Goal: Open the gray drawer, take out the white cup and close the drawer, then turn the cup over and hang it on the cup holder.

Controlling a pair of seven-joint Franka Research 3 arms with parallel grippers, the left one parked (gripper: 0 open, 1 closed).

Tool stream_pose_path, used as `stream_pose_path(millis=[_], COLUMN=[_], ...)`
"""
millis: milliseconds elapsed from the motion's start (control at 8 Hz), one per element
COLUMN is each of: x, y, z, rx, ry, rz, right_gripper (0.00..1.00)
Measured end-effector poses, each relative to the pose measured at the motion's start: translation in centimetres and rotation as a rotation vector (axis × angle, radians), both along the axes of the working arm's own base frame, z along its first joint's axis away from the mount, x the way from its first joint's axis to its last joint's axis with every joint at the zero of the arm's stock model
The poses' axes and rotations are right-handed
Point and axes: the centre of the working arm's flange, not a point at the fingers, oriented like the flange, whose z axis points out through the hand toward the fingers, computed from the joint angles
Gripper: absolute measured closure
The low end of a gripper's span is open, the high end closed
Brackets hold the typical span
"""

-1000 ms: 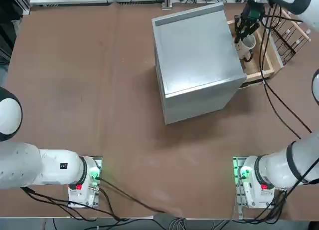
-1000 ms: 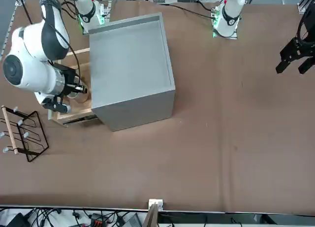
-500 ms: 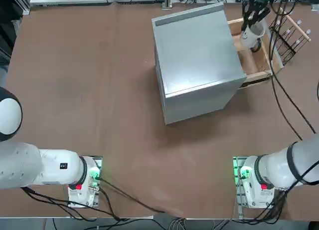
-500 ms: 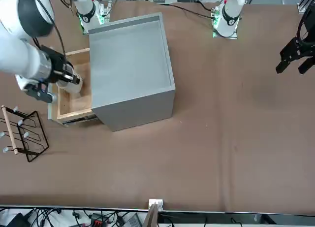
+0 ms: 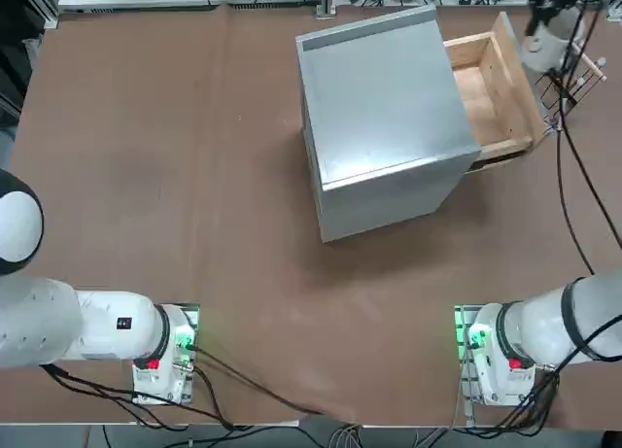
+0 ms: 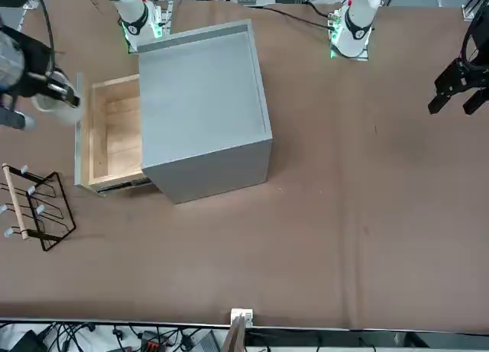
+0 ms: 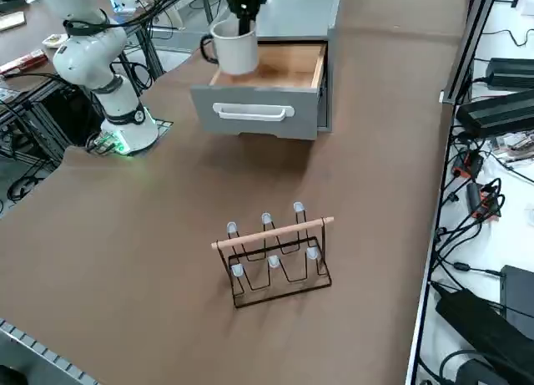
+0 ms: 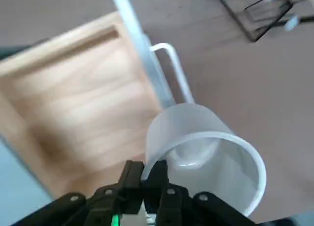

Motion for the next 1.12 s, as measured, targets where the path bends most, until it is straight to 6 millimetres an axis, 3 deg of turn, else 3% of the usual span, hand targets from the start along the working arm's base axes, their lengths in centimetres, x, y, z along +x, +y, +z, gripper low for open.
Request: stream_pose_path(millis=[250,500,875,1125], x=[0.2,0.6,0.3,-0.6], y=[-6.2,-11.8,-16.9,-19.1], z=[-1.3,-5.0,-10.8,-15.8], rx=[0.023,0.057,0.093,0.106], ry=[0.03,0.034,0.012,-0.008], rz=[0.113,0.186,0.305,0.376], right_gripper=[0.95,0.95,0.95,0.95])
